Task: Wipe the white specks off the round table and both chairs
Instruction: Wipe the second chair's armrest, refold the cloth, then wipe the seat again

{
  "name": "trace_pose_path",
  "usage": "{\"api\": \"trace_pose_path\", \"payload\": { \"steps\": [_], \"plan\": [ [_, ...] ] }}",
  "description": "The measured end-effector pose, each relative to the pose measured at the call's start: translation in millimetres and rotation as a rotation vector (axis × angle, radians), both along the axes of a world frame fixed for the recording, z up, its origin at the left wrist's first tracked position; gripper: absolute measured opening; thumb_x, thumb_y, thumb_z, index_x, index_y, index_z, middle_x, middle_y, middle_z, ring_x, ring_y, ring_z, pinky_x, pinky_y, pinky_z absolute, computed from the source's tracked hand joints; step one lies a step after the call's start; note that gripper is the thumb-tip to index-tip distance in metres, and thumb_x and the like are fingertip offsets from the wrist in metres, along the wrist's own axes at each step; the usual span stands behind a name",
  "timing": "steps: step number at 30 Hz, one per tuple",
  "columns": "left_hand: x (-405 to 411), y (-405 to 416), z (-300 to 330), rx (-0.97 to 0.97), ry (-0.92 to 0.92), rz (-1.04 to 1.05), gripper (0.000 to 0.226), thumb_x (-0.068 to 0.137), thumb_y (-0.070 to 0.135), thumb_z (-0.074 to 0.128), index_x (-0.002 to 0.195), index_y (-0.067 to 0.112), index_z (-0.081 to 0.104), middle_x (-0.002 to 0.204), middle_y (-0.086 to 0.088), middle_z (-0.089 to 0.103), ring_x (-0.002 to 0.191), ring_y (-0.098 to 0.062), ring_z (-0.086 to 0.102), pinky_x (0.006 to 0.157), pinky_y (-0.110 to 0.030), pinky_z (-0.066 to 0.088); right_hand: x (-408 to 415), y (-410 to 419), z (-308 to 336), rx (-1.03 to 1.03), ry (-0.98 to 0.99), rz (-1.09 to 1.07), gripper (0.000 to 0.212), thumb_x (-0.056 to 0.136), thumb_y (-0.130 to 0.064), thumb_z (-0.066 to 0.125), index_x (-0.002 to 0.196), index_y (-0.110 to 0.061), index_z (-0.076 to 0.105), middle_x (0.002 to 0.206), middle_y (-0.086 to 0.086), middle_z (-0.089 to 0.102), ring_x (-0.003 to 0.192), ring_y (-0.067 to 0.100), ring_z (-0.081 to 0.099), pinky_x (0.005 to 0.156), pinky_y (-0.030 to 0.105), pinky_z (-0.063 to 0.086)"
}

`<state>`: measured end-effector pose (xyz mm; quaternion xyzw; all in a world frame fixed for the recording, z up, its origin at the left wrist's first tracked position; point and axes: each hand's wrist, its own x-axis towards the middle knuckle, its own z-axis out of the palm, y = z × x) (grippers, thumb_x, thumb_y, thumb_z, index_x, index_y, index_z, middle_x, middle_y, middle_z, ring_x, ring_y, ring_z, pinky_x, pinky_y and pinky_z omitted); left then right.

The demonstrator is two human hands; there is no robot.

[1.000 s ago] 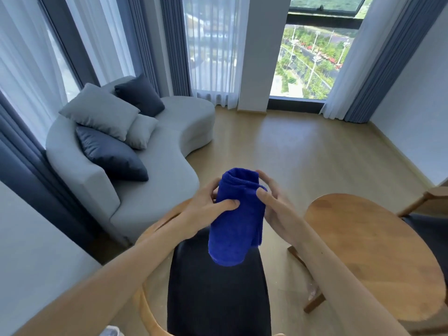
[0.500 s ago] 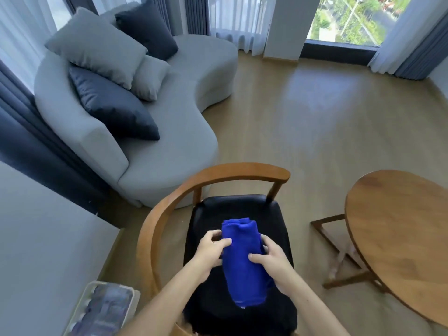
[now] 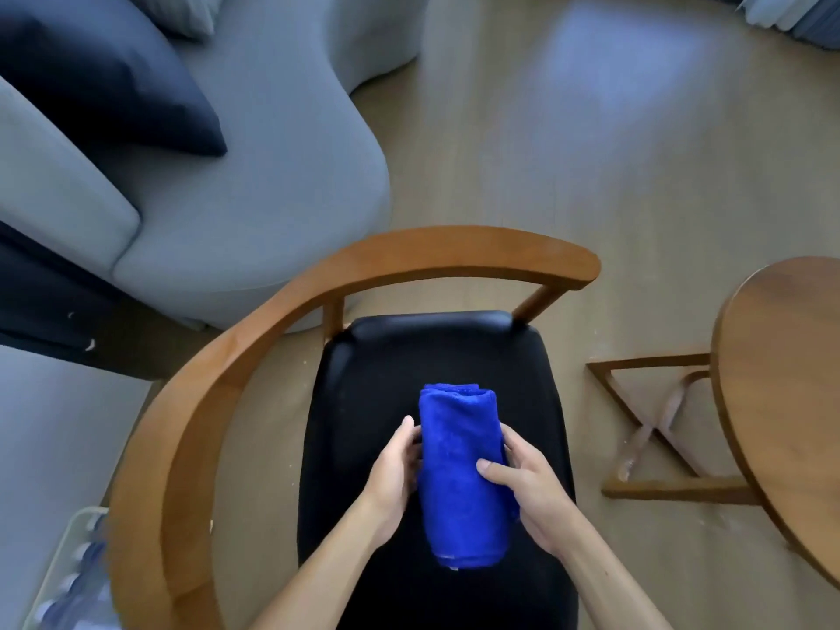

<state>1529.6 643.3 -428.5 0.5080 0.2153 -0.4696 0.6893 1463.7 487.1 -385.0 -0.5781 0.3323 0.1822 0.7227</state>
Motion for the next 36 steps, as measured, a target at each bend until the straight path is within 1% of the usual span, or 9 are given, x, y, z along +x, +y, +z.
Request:
{"api": "trace_pose_path", "payload": {
  "steps": [2,4,7,11,15,20,30,34,36],
  "plan": [
    [-0.9,-7.6,-9.4,-0.152,0.139,0.033,0.065,0.099,0.054,0.023,0.122,0.009,0.064,0.121,-0.018,0.065,0.116,-0.033,0.060,0.106,-0.048,0.040,-1.8,-1.3,-4.1,0.061,-0.026,0.032,0.045,0.091,0.010,0.052,0.128,-0.016,0.057,0.120,0.004,0.068,0.113,0.022,0.064,0.093,0.037,0.053],
    [3.2,-14.3,-19.1,-0.038,0.148,-0.025,0.075,0.092,0.068,0.023,0.122,0.014,0.065,0.125,-0.016,0.063,0.120,-0.033,0.056,0.109,-0.050,0.037,0.0,-4.2,-14.7,0.029,-0.026,0.058,0.045,0.092,0.005,0.055,0.130,-0.019,0.056,0.123,0.003,0.067,0.114,0.019,0.064,0.095,0.036,0.052],
    [17.9,-6.9,-46.9,0.640,-0.213,-0.344,0.060,0.092,0.059,0.026,0.103,0.015,0.065,0.122,-0.008,0.058,0.117,-0.027,0.048,0.103,-0.047,0.038,9.0,-13.0,-48.7,-0.445,0.065,0.296,0.058,0.095,-0.022,0.061,0.147,-0.028,0.036,0.143,-0.007,0.050,0.125,0.006,0.049,0.099,0.018,0.042],
    [28.2,29.1,-67.5,1.043,-0.558,-0.271,0.026,0.097,0.029,0.038,0.105,0.013,0.056,0.118,-0.009,0.051,0.111,-0.026,0.041,0.095,-0.040,0.039,6.3,3.8,-95.2,-1.117,0.006,0.518,0.065,0.094,-0.044,0.054,0.151,-0.028,0.028,0.156,0.008,0.026,0.140,0.027,0.028,0.110,0.042,0.035],
    [25.5,54.0,-90.7,1.191,-0.636,-0.224,0.033,0.096,0.024,0.047,0.126,0.010,0.050,0.130,-0.011,0.046,0.120,-0.029,0.041,0.101,-0.042,0.034,19.6,46.5,-128.8,-1.255,0.046,0.519,0.073,0.080,-0.061,0.043,0.145,-0.027,0.038,0.153,0.023,0.030,0.133,0.045,0.040,0.096,0.057,0.044],
    [17.8,70.8,-113.1,1.164,-0.392,-0.130,0.041,0.097,0.028,0.041,0.136,0.014,0.041,0.140,-0.012,0.039,0.127,-0.031,0.039,0.105,-0.048,0.035,35.6,73.4,-162.0,-1.335,0.193,0.445,0.065,0.087,-0.051,0.042,0.146,-0.023,0.043,0.153,0.029,0.027,0.132,0.048,0.039,0.092,0.060,0.044],
    [14.6,87.9,-129.7,0.797,-0.324,0.213,0.038,0.102,0.022,0.032,0.137,0.031,0.045,0.141,0.014,0.045,0.133,-0.011,0.038,0.113,-0.034,0.030,82.0,66.0,-178.4,-1.421,-0.109,0.238,0.049,0.079,-0.012,0.061,0.128,-0.017,0.060,0.143,0.023,0.045,0.098,0.043,0.052,0.071,0.048,0.047],
    [23.1,92.6,-123.4,0.476,-0.070,0.583,0.038,0.103,0.038,0.027,0.121,0.027,0.058,0.116,0.013,0.062,0.105,0.001,0.056,0.093,-0.023,0.041,127.4,116.1,-178.4,-1.438,-0.399,0.454,0.049,0.076,-0.008,0.057,0.123,-0.020,0.064,0.140,0.021,0.050,0.093,0.040,0.055,0.069,0.042,0.043],
    [32.5,97.3,-124.5,0.435,0.042,0.757,0.051,0.103,0.043,0.022,0.125,0.015,0.058,0.116,-0.002,0.063,0.099,-0.010,0.059,0.088,-0.028,0.041,101.0,141.6,-179.7,-1.431,-0.612,0.638,0.051,0.073,-0.006,0.052,0.121,-0.021,0.063,0.141,0.019,0.050,0.097,0.040,0.054,0.070,0.042,0.043]
  ]
}}
